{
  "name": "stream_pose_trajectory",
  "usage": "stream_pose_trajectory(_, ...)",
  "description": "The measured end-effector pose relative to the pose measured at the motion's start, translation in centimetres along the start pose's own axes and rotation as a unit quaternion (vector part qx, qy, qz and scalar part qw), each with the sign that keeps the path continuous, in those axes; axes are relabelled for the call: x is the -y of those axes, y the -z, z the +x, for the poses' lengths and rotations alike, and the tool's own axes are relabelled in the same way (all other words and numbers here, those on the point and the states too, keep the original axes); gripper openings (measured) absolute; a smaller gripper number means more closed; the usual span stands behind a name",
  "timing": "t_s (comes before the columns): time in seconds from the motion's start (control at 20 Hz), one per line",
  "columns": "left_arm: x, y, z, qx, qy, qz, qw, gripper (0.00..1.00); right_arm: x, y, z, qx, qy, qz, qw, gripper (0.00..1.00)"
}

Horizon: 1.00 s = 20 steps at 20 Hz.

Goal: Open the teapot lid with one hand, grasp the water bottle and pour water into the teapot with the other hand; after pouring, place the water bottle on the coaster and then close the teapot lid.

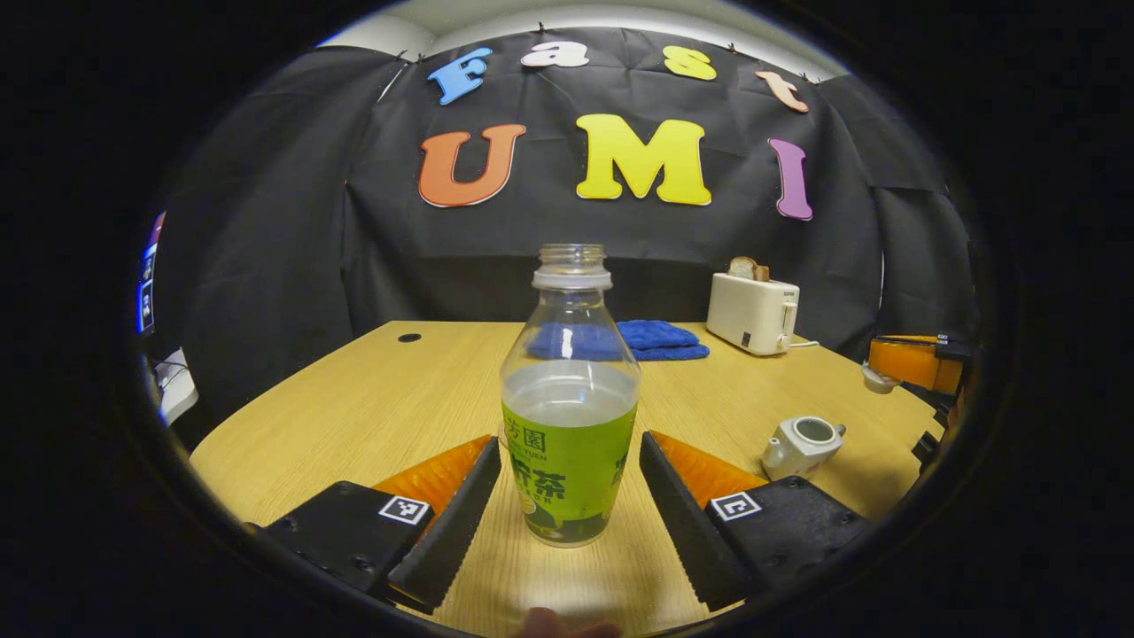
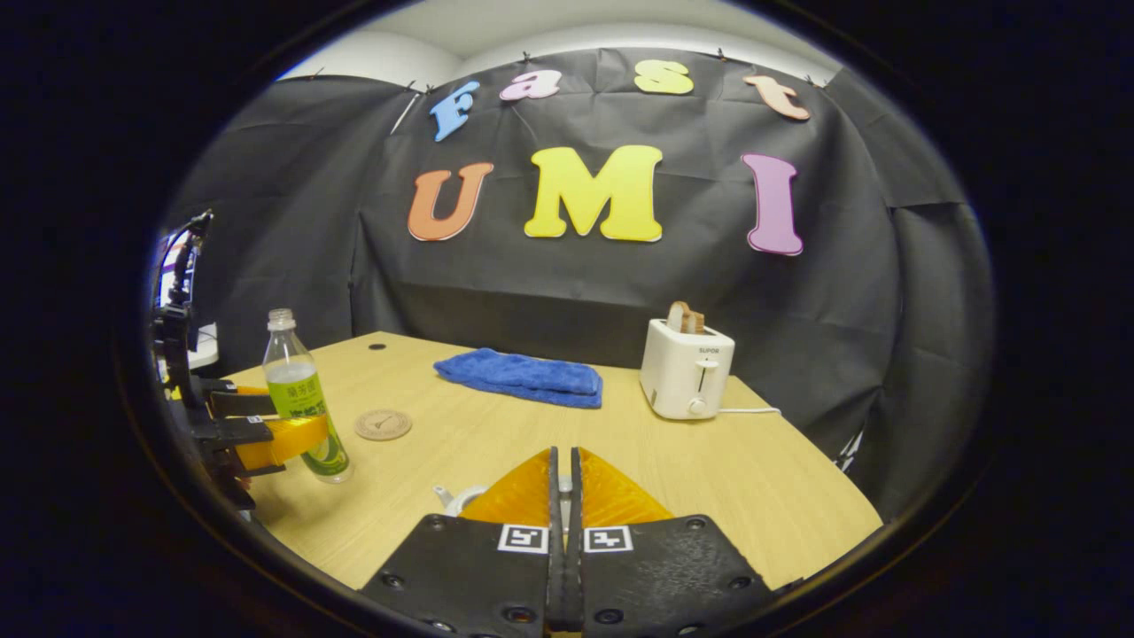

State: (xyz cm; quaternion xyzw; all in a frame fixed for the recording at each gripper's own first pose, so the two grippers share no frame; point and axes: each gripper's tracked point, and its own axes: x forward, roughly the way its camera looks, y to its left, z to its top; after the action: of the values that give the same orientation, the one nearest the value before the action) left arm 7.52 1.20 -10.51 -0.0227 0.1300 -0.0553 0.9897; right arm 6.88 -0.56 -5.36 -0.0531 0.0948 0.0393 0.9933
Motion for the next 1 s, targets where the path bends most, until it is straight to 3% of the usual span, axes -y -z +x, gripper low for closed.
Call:
stream_pose_trajectory(0.1,0.1,0.1,0.3,-0.002,-0.001,0.000,1.000,0.97,0.1,0.2,0.0,-0.002,0.001,-0.001,1.000,0.00)
stream_pose_trajectory(0.25,0.0,0.3,0.5,-0.003,-0.008,0.006,1.000,0.81,0.0,0.4,0.1,-0.006,-0.004,-0.001,1.000,0.00)
stream_pose_trajectory(0.6,0.3,-0.1,0.3,-0.016,-0.005,0.048,0.999,0.76,0.7,0.6,-0.2,-0.011,-0.007,0.002,1.000,0.00)
stream_pose_trajectory(0.8,0.5,-2.1,-0.6,-0.005,-0.001,0.119,0.993,0.74,1.2,0.9,-0.5,-0.013,-0.011,0.006,1.000,0.00)
stream_pose_trajectory(1.0,0.5,-4.4,-1.4,-0.001,-0.012,0.259,0.966,0.72,2.0,1.4,-0.5,-0.017,-0.013,0.008,1.000,0.00)
